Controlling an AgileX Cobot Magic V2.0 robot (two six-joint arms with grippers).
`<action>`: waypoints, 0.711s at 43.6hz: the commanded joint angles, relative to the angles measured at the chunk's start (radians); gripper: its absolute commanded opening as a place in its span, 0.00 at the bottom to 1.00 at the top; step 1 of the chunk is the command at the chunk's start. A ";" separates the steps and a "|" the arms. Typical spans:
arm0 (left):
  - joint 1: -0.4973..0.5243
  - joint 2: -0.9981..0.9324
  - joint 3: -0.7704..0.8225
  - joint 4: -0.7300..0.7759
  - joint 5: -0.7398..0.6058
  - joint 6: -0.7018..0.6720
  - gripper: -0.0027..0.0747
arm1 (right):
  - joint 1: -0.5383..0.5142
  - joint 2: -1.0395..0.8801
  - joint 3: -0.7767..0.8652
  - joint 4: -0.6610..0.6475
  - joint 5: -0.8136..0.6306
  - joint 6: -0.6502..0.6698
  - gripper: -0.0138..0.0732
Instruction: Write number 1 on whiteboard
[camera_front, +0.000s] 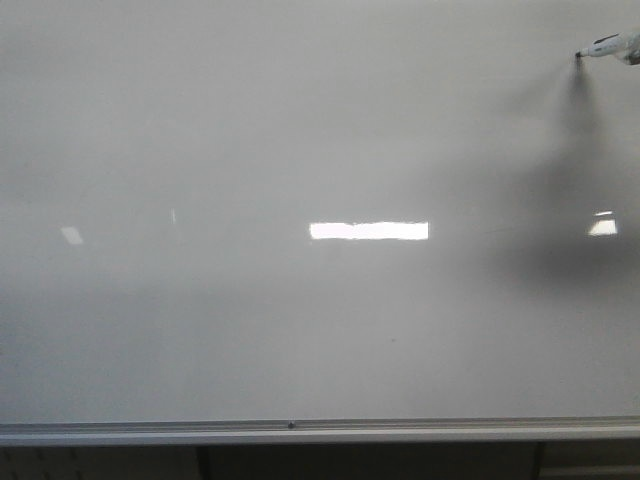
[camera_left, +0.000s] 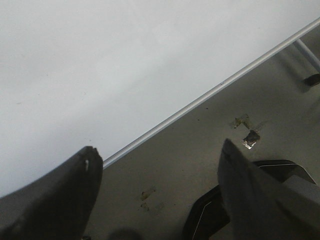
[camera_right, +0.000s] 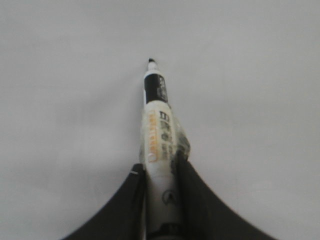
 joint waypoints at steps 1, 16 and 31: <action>0.001 -0.019 -0.025 -0.020 -0.050 -0.010 0.66 | -0.006 0.006 -0.034 -0.013 0.002 -0.001 0.17; 0.001 -0.019 -0.025 -0.020 -0.053 -0.010 0.66 | -0.006 0.010 -0.034 -0.014 0.217 -0.023 0.17; -0.045 -0.016 -0.060 -0.093 -0.053 0.122 0.66 | 0.085 -0.109 -0.190 -0.012 0.540 -0.194 0.17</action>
